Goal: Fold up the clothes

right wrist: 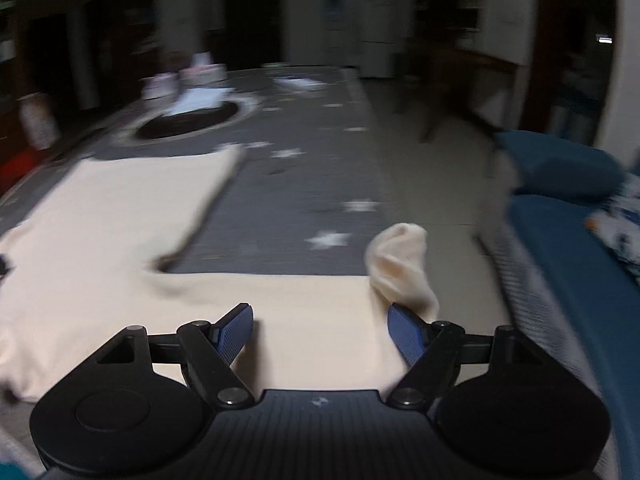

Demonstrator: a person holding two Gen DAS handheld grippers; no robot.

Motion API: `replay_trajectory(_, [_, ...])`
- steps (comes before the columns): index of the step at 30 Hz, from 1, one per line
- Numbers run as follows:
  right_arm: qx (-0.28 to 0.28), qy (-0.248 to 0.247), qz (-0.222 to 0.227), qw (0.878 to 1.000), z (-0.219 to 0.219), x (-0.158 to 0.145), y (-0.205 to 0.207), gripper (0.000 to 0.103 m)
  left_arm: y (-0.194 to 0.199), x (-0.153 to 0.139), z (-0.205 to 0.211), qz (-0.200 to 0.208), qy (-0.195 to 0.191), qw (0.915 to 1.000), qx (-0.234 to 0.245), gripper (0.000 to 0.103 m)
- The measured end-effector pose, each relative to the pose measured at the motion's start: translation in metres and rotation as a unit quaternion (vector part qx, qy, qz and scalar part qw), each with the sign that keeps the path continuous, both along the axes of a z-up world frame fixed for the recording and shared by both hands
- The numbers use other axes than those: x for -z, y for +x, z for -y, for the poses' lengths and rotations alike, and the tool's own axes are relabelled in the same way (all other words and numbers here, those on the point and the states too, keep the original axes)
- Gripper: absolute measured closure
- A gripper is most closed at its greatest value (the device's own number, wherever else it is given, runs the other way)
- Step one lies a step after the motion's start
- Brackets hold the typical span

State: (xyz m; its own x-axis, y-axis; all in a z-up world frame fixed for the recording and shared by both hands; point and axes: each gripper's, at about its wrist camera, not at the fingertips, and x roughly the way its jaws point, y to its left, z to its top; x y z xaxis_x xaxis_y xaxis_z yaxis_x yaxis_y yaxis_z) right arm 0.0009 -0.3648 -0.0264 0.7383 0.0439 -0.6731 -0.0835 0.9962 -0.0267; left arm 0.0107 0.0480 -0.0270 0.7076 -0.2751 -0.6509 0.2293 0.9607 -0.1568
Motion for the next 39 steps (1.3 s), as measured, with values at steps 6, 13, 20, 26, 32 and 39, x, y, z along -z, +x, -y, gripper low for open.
replay_trajectory(6, [0.002,-0.001,0.021,1.000,0.005,-0.005,0.001,0.027,0.000,-0.001,0.003,-0.002,0.005,1.0000,0.000,0.085])
replay_trajectory(13, [-0.039,0.019,0.005,0.999,-0.019,0.009,0.017,0.026,0.000,-0.003,0.004,-0.003,0.013,0.9999,-0.001,0.081])
replay_trajectory(20, [-0.037,0.008,-0.002,0.999,-0.026,0.007,0.025,0.025,0.000,-0.012,0.008,0.006,0.012,0.9999,0.001,0.072])
replay_trajectory(26, [-0.030,-0.001,-0.005,1.000,-0.026,0.006,0.027,0.021,-0.002,-0.021,0.019,0.016,0.007,0.9997,0.015,0.063])
replay_trajectory(32, [-0.025,-0.003,-0.007,1.000,-0.027,0.007,0.026,0.016,-0.003,-0.027,0.041,0.024,0.002,0.9989,0.039,0.057])
replay_trajectory(39, [-0.018,-0.003,-0.006,1.000,-0.026,0.011,0.023,0.007,-0.004,-0.033,0.068,0.033,-0.004,0.9970,0.069,0.051])
